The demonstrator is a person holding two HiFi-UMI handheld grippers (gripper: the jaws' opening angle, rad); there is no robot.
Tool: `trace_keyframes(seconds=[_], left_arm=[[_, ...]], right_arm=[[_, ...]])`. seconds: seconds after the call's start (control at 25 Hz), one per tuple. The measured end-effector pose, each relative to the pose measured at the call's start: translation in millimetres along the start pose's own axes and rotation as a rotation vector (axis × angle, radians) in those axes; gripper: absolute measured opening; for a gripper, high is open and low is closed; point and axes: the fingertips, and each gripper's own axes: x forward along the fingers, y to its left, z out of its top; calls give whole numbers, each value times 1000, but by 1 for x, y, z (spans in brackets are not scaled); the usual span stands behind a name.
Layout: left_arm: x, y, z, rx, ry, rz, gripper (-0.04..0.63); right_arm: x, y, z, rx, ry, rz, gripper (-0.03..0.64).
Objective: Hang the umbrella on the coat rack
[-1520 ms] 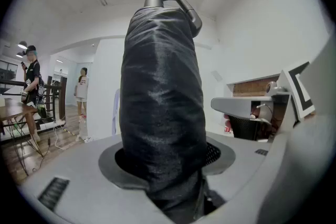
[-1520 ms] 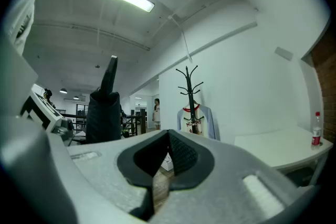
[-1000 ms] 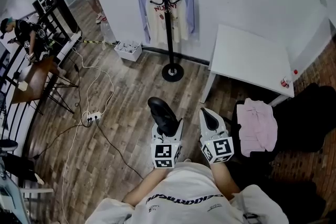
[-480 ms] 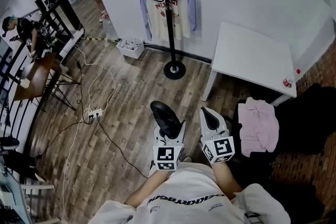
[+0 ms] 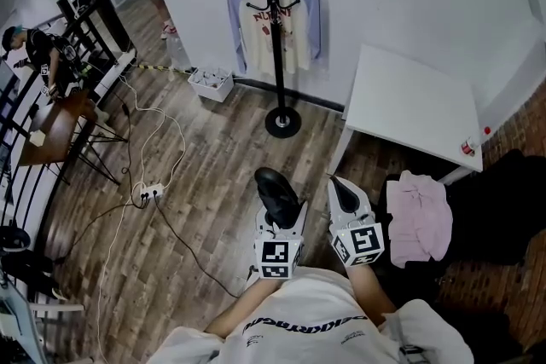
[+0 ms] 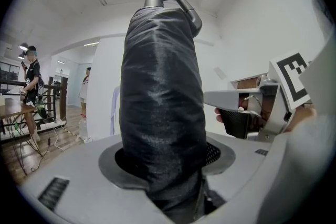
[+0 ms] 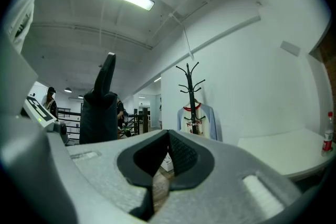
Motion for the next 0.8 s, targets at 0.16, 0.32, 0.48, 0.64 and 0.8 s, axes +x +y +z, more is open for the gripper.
trace_keyframes(seconds=[0.16, 0.32, 0.48, 0.64, 0.8], left_arm=[[29, 13, 7, -12, 0, 5, 252], [65, 29, 10, -33, 18, -3, 252], [114, 59, 19, -24, 24, 8, 252], [165, 85, 45, -48, 26, -6, 252], [216, 116, 67, -36, 36, -16, 252]], right_arm=[[28, -12, 0, 0, 2, 5, -3], [65, -28, -10, 4, 19, 10, -3], [113, -49, -7, 7, 16, 4, -3], [167, -73, -2, 11, 22, -13, -3], [223, -97, 12, 13, 9, -38, -2]])
